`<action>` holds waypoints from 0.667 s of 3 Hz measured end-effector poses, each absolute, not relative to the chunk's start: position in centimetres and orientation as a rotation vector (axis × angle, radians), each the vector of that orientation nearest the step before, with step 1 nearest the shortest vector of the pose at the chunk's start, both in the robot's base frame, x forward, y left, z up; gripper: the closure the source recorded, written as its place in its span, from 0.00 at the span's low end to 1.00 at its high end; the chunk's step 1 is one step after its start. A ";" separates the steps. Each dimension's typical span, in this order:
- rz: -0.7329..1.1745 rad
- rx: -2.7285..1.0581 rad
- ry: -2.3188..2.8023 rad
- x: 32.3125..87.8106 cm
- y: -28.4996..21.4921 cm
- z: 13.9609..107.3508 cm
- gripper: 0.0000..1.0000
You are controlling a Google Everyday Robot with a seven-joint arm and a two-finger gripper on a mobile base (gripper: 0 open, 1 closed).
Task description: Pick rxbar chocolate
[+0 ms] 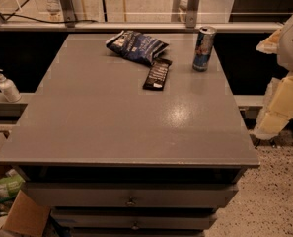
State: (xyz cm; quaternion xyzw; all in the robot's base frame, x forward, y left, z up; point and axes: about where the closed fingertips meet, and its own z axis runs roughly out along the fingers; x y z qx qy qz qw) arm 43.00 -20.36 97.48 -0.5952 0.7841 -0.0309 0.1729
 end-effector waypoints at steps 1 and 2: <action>-0.004 -1.578 2.243 43.7 -18.6 95.9 0.00; 0.117 -1.428 2.245 45.4 -16.7 94.7 0.00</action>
Offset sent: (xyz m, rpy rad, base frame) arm 0.0526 0.0607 -0.0426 0.4040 -0.0017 -0.2194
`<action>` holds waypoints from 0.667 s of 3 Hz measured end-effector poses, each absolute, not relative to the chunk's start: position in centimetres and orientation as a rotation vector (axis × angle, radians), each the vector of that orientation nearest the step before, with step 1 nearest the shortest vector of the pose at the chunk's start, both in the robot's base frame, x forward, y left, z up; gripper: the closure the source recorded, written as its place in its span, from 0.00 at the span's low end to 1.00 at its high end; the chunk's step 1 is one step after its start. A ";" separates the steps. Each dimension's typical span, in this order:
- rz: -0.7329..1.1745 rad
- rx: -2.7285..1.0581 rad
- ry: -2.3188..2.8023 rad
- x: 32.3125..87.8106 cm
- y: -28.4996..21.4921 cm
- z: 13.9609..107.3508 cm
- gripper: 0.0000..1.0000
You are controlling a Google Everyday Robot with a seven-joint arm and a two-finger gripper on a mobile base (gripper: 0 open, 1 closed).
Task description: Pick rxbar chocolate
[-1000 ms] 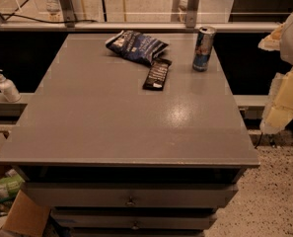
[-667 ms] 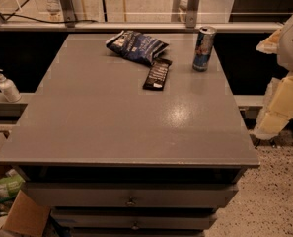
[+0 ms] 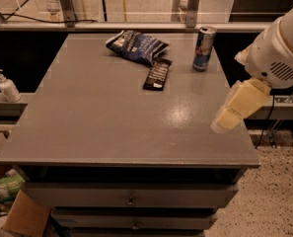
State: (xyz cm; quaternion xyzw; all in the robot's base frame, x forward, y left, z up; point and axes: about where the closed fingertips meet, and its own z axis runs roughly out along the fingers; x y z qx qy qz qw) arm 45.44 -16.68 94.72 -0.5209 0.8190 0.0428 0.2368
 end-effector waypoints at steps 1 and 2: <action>0.223 -1.301 2.178 48.1 -13.8 94.2 0.00; 0.223 -1.301 2.178 48.1 -13.8 94.2 0.00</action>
Offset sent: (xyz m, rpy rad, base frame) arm 0.0194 0.0232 -0.0090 0.1144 -0.0202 -0.0288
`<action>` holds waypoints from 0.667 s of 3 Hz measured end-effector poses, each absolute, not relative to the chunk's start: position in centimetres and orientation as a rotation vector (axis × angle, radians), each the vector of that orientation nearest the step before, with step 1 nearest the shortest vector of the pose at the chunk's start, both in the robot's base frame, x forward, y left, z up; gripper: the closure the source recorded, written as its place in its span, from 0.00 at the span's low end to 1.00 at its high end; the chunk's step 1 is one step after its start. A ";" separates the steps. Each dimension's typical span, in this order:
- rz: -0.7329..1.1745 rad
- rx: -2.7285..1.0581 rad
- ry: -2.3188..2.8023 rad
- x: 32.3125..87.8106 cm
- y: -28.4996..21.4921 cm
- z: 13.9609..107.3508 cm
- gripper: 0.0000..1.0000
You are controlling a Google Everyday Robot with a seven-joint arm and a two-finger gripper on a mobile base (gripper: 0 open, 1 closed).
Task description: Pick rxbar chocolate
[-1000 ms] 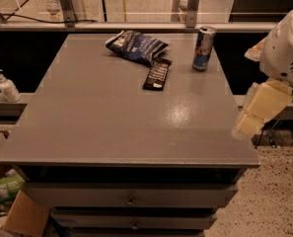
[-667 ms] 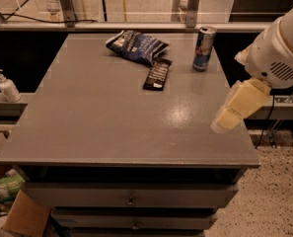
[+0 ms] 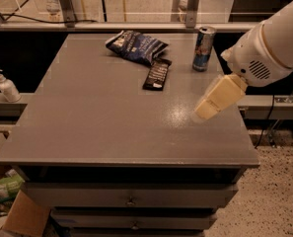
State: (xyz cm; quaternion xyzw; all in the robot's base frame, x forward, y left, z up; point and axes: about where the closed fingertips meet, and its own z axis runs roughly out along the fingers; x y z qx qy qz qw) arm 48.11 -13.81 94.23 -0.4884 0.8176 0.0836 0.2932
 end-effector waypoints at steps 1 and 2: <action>0.242 -1.253 2.150 48.9 -13.5 93.1 0.00; 0.279 -1.171 2.088 51.5 -12.4 90.9 0.00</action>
Offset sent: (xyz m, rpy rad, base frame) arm 0.0747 0.0244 -0.0617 0.2384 -0.1654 -0.0911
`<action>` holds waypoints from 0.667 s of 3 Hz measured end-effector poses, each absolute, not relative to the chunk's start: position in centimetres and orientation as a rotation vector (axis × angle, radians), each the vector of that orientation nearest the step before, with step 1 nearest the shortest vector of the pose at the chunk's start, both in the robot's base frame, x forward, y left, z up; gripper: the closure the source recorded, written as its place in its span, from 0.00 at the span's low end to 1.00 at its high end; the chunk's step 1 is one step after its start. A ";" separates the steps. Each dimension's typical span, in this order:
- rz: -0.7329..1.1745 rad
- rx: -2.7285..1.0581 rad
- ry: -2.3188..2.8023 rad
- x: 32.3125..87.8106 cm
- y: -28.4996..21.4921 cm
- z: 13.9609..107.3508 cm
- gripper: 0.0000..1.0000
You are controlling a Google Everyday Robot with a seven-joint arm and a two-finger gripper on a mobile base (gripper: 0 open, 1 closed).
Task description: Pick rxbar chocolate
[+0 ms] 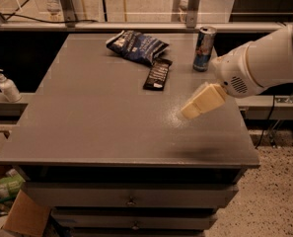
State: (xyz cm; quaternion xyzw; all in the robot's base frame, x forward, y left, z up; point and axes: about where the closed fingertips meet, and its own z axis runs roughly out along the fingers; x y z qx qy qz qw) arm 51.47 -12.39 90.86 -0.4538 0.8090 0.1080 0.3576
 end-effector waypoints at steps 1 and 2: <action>0.292 -1.104 2.021 54.8 -10.9 88.6 0.00; 0.306 -1.046 1.964 58.5 -9.0 87.0 0.00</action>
Offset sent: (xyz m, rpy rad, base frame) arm 0.1177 0.0538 -0.0600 0.1952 -0.1762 -0.0723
